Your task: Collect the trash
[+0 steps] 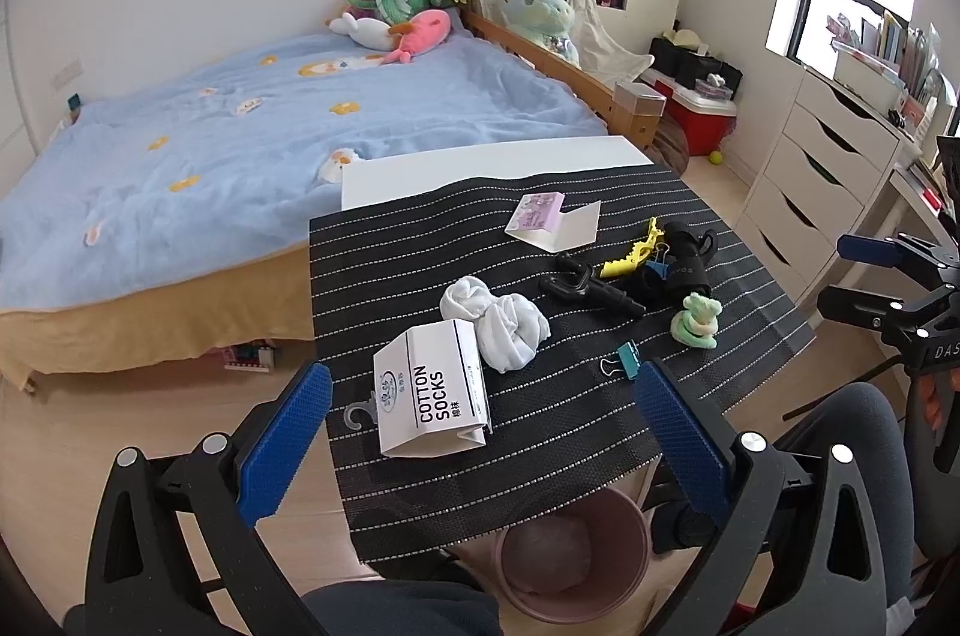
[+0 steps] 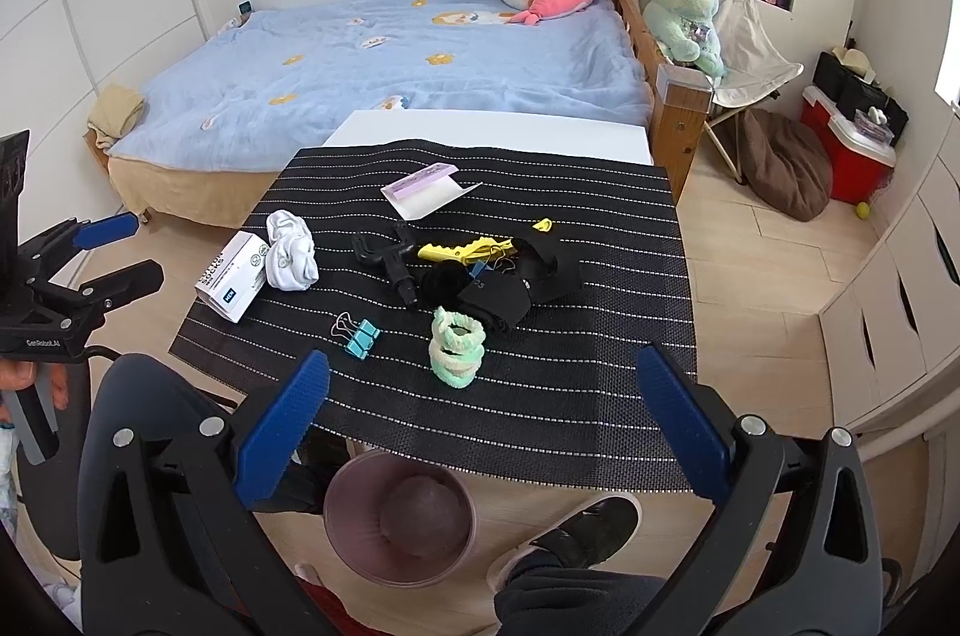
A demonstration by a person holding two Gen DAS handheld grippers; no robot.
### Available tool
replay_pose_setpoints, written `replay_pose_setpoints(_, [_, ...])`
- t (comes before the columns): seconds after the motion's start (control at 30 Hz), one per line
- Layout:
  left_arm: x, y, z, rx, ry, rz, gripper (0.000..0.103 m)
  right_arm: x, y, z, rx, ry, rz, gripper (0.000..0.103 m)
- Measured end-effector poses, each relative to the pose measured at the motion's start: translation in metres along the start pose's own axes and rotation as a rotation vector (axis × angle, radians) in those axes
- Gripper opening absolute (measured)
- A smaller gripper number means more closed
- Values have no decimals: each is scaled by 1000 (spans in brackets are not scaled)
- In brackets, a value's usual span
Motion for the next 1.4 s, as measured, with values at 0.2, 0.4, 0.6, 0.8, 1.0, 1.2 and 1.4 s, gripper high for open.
replay_pose_setpoints(0.2, [1,-1,1,-3,-4,-3,97,1,1,-3,0,-8,0,100])
replay_pose_setpoints(0.4, [1,-2,1,-4,1,-1,97,-1,0,-3,-2,7,13,100])
replay_pose_setpoints(0.6, [2,-3,2,-9,6,1,97,-1,-1,-1,-5,12,20,100])
replay_pose_setpoints(0.8, [2,-4,3,-12,7,3,97,-2,-2,-1,-9,13,21,100])
replay_pose_setpoints(1.0, [1,-6,4,-17,10,4,97,-2,-4,1,-13,13,17,100])
replay_pose_setpoints(1.2, [-3,-12,3,-33,14,2,97,-2,-7,2,-23,16,19,100])
replay_pose_setpoints(1.4, [-13,-28,2,-90,21,9,97,-5,-10,3,-36,20,15,100])
Point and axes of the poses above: each gripper's, at about its wrist camera, not at the fingertips, and y roughly against the way its jaws point, x to its right, z to its underside, the point moved 6 cm from there along -y, roughly the way its jaws point, and after that the axes turned 7 degrees about -y, right-handed, at the moved point
